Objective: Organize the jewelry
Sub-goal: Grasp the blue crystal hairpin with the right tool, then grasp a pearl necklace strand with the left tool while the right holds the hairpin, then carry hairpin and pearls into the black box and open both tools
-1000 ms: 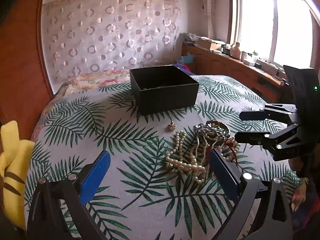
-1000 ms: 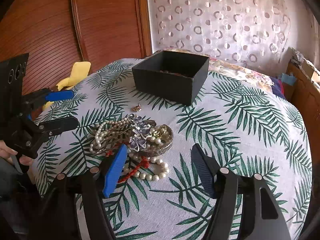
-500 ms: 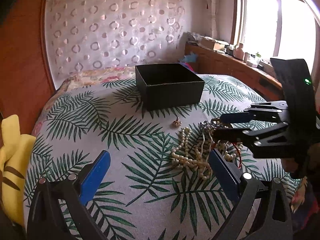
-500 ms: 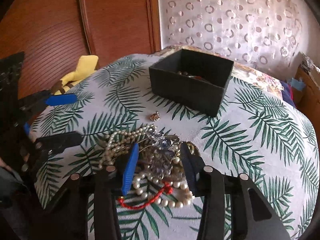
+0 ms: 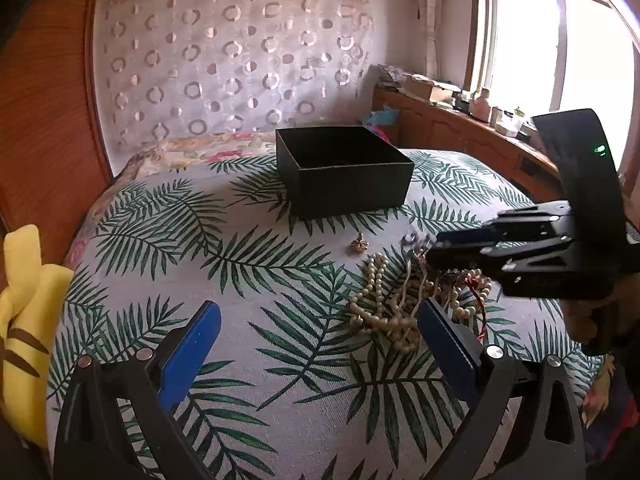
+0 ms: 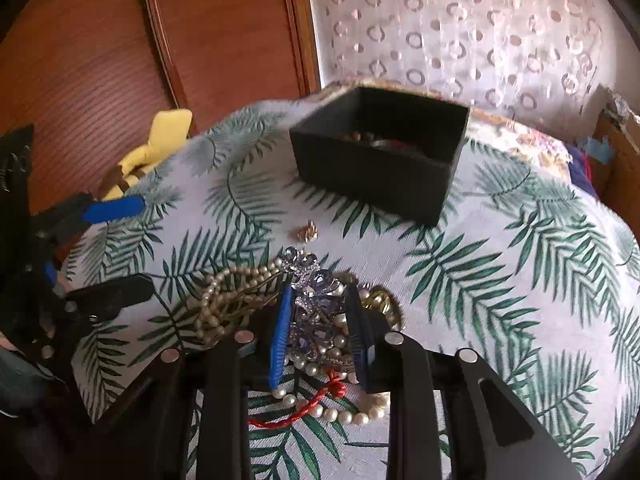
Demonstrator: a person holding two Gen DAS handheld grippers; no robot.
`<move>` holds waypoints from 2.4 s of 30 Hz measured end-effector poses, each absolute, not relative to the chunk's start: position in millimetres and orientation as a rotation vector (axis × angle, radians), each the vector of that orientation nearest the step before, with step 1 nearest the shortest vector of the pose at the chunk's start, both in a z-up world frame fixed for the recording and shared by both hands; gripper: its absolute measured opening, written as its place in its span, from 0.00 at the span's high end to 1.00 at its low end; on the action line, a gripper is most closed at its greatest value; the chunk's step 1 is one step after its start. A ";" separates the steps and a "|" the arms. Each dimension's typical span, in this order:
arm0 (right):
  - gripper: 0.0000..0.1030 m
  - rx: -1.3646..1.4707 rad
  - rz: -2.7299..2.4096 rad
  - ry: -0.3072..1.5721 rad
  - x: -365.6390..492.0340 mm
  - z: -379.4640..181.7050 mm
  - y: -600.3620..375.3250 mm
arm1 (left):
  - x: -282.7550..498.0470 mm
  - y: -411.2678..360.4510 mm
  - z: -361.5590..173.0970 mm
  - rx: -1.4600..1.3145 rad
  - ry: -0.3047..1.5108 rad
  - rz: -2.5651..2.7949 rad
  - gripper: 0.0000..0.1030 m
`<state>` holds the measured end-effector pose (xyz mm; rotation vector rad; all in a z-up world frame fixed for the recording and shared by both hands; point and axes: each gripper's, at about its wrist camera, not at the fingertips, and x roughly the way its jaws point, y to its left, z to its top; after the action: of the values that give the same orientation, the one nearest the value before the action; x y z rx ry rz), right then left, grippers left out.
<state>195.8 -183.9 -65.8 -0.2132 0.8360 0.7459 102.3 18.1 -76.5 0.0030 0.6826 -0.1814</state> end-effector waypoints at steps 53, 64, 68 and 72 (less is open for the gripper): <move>0.72 -0.178 0.617 0.722 177.7 -43.6 -247.6 | 114.7 3.1 -40.4 0.019 0.690 -0.293 0.96; 0.72 -0.180 0.635 0.672 182.3 -19.8 -238.6 | 122.3 6.2 10.1 0.030 0.595 -0.279 0.96; 0.72 -0.183 0.641 0.654 185.4 -10.5 -233.5 | 127.1 3.4 27.9 0.046 0.563 -0.275 0.96; 0.72 -0.184 0.645 0.637 190.8 -1.9 -229.7 | 134.2 0.2 47.7 0.057 0.531 -0.279 0.96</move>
<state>190.8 -229.7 -1.9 -0.1844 0.6371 0.6454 134.2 0.2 47.7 0.0573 0.5314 -0.2786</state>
